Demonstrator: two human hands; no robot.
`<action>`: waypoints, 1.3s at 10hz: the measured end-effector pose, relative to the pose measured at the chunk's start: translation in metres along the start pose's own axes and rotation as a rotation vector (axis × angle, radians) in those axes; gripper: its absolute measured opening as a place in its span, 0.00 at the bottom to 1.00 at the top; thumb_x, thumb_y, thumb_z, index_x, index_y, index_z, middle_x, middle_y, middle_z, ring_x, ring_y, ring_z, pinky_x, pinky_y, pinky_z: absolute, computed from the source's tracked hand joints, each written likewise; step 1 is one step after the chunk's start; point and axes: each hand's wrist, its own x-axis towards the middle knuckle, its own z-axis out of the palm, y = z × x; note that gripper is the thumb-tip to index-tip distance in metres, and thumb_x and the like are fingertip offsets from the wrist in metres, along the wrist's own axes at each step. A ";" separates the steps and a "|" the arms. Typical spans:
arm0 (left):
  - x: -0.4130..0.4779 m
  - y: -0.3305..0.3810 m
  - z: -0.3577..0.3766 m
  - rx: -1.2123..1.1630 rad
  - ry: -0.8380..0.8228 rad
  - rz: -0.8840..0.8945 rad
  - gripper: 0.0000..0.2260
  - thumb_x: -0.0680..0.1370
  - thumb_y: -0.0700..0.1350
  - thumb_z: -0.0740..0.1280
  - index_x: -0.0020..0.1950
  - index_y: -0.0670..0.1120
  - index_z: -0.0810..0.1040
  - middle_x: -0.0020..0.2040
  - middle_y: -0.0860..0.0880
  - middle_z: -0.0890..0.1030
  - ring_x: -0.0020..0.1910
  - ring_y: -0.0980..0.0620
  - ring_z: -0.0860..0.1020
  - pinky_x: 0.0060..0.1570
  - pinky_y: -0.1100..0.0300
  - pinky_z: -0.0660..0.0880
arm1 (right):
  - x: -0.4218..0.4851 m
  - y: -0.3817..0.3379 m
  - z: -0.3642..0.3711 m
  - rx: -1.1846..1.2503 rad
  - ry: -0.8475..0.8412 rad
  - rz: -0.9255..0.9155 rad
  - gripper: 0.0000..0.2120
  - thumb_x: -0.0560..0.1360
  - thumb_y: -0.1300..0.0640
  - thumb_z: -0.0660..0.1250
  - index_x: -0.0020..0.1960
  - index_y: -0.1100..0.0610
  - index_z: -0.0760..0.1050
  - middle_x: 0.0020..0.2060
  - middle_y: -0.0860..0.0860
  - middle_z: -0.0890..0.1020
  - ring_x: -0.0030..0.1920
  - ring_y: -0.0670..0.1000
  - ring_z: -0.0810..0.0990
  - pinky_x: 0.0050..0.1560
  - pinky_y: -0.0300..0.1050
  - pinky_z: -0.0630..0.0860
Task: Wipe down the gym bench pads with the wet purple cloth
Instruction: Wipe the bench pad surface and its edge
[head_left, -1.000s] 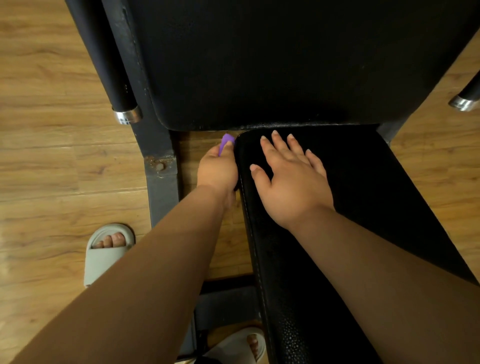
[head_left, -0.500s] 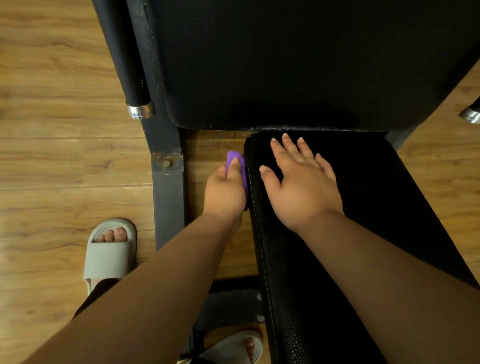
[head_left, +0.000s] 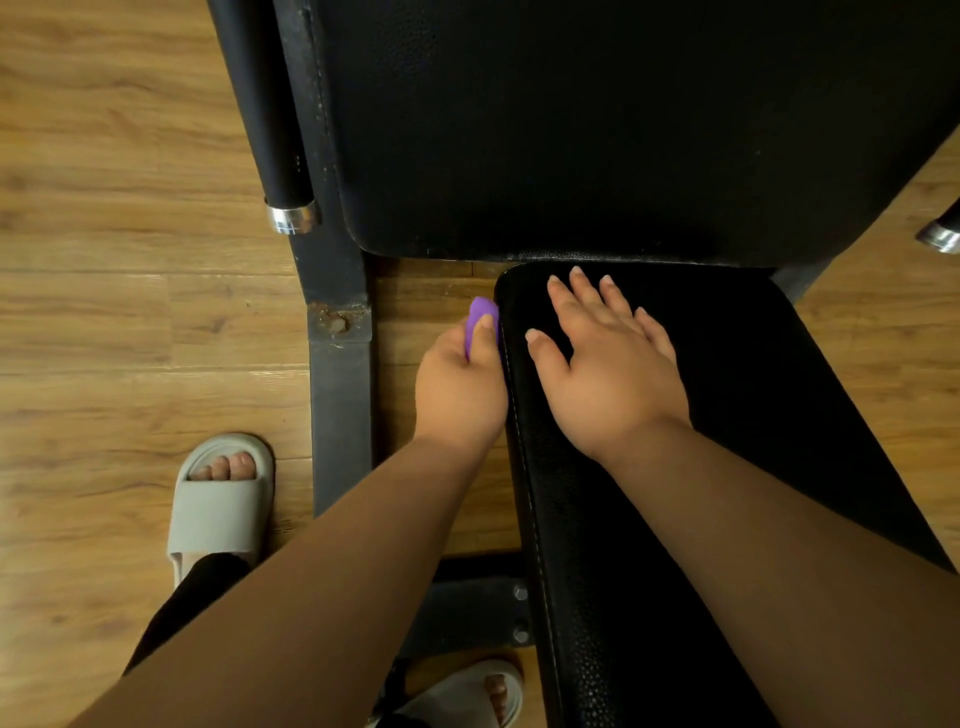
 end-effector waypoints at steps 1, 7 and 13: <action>0.018 0.007 0.006 -0.026 0.017 -0.012 0.10 0.83 0.53 0.56 0.56 0.54 0.76 0.48 0.53 0.81 0.50 0.55 0.80 0.55 0.53 0.78 | 0.000 0.000 0.001 -0.009 0.001 0.001 0.27 0.82 0.41 0.46 0.78 0.44 0.48 0.78 0.43 0.48 0.77 0.45 0.42 0.76 0.47 0.42; -0.022 -0.006 -0.001 -0.105 -0.035 0.033 0.13 0.82 0.50 0.60 0.66 0.56 0.75 0.57 0.57 0.81 0.57 0.60 0.78 0.61 0.55 0.76 | -0.002 -0.002 -0.002 0.008 0.001 0.007 0.26 0.82 0.42 0.47 0.78 0.45 0.49 0.78 0.43 0.49 0.78 0.45 0.43 0.77 0.47 0.42; -0.029 -0.014 -0.003 -0.033 -0.060 -0.021 0.17 0.83 0.51 0.59 0.71 0.53 0.71 0.62 0.53 0.79 0.62 0.55 0.76 0.65 0.52 0.73 | -0.040 -0.007 -0.003 0.021 -0.094 -0.034 0.28 0.82 0.42 0.47 0.79 0.47 0.44 0.78 0.44 0.44 0.77 0.46 0.39 0.74 0.46 0.37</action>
